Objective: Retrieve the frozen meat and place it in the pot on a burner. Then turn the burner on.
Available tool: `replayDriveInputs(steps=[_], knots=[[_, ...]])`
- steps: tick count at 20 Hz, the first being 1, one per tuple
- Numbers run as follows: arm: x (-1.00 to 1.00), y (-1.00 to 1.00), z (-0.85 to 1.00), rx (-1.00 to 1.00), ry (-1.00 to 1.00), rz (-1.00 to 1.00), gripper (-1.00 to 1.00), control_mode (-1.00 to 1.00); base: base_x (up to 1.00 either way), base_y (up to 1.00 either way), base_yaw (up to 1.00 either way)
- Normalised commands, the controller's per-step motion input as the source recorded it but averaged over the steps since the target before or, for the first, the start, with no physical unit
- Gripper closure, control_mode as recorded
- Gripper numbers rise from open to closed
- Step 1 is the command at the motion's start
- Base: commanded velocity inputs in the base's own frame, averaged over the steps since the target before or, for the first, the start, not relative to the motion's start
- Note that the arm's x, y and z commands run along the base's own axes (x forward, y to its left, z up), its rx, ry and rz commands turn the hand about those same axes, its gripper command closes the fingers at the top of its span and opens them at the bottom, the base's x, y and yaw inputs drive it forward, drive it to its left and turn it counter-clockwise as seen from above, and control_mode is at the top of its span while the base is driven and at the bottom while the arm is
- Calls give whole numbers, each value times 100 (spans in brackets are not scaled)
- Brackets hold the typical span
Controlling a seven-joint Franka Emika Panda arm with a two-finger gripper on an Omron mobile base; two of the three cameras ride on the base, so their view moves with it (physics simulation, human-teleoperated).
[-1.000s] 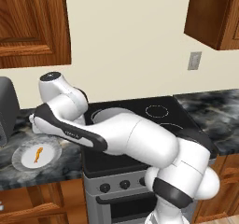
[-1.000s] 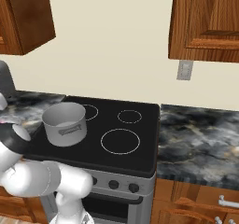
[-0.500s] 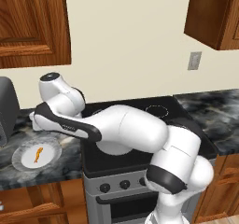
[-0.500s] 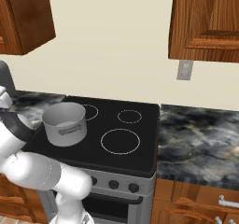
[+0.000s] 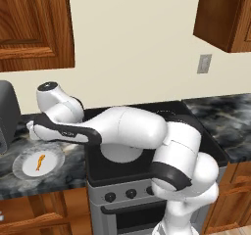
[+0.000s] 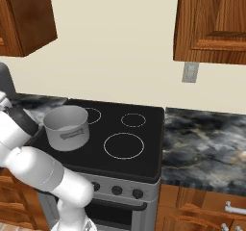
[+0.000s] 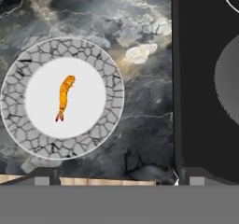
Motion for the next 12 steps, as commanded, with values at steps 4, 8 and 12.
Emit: replayDriveInputs(steps=[4,8,12], knots=[[1,18,-14,0,0,0,-100,-100,0,0,0],[6,13,-9,0,0,0,-100,-100,0,0,0],[7,18,-11,0,0,0,-100,-100,0,0,0]])
